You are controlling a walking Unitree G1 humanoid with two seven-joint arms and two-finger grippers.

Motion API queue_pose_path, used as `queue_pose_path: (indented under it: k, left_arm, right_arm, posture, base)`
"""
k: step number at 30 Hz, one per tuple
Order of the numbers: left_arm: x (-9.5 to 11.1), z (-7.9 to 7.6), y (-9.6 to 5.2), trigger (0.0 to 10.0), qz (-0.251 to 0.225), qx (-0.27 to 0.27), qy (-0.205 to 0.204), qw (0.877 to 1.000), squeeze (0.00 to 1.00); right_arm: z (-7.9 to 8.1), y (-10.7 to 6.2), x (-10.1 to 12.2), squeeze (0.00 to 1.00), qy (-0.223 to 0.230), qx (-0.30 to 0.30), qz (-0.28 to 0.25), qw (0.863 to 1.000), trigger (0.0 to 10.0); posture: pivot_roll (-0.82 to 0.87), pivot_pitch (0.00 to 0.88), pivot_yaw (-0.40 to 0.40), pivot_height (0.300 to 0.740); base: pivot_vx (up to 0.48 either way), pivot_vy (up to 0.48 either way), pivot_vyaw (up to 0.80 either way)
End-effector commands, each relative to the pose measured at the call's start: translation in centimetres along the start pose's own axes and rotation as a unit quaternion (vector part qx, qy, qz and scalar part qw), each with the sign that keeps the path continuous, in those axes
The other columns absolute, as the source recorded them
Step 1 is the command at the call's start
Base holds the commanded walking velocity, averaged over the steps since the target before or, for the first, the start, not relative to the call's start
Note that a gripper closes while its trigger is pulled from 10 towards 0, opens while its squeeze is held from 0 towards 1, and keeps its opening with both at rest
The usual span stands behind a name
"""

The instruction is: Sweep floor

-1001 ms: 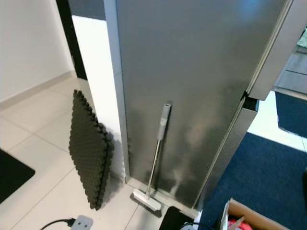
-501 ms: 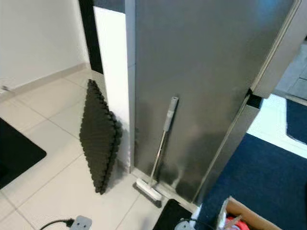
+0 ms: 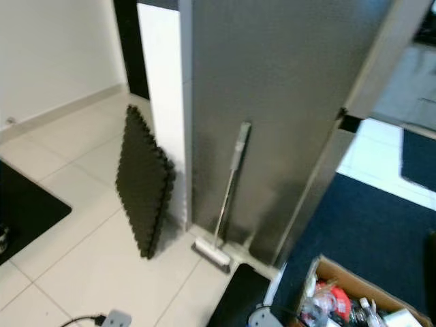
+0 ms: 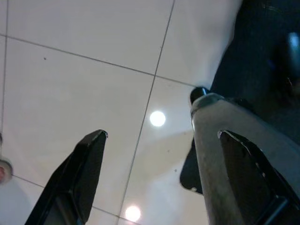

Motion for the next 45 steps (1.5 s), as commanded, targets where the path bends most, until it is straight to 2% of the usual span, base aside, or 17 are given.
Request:
queue_pose_path:
  k: [1,25,45]
  left_arm:
    - [-1.36,-1.03,-0.19,10.0,0.023,-0.014,0.005,1.0,0.0]
    - [-1.7,-1.21,-0.26,10.0,0.026,-0.017,0.005,0.999,0.0]
    - [-1.88,-1.31,-0.29,10.0,0.029,-0.019,0.005,0.999,0.0]
  right_arm:
    - [-0.19,-0.06,-0.72,0.0,-0.003,0.0,0.01,1.0,10.0]
    - [0.0,-0.02,-0.59,0.0,-0.008,0.0,0.011,1.0,10.0]
    - [-0.49,-0.06,-0.49,0.0,-0.013,-0.007,0.014,1.0,10.0]
  posture:
    - [0.04,0.0,-0.094,0.74]
    - [0.04,0.0,-0.097,0.74]
    - [0.04,0.0,-0.099,0.74]
  base:
    - [-0.337,0.0,-0.79]
    - [-0.336,0.0,-0.79]
    - [-0.342,0.0,-0.79]
Point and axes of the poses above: a point about 5 cm out from each wrist's last joint towards the gripper, its own y axis pointing out of the wrist towards the gripper, its own x axis along the axis of the wrist's last joint, z = x × y, the point moved 5 cm from there along y, pointing out of the wrist towards the gripper, and after that the axes turned 1 degree about -y, right-handed, at the moved point
